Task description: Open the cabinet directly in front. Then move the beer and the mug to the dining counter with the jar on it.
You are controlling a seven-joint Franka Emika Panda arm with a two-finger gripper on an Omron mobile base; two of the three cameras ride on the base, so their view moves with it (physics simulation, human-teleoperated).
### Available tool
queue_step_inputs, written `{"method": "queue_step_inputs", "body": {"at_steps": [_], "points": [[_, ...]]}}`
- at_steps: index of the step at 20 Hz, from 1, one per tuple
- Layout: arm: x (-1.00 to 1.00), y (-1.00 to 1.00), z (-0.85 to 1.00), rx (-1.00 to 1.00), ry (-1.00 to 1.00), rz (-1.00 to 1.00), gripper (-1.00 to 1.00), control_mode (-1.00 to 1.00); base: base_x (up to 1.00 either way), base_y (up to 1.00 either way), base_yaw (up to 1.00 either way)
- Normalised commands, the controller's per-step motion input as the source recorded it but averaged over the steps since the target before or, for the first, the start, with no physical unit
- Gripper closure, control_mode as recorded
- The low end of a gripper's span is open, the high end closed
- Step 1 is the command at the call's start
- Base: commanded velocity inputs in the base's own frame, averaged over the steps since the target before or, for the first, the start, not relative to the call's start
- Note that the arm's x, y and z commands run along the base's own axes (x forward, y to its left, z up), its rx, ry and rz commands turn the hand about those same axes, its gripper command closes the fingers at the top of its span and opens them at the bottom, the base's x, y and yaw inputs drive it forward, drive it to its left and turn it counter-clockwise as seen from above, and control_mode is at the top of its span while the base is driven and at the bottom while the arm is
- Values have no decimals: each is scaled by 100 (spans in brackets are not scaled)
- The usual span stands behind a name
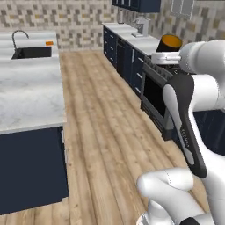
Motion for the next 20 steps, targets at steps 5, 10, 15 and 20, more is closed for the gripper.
{"method": "queue_step_inputs", "body": {"at_steps": [5,10,15,20], "points": [[0,0,0,0,0,0,100,100,0,100,0],[0,0,0,0,0,0,100,100,1,100,0],[0,0,0,0,0,0,100,100,35,100,-2],[0,0,0,0,0,0,100,100,100,90,-5]]}}
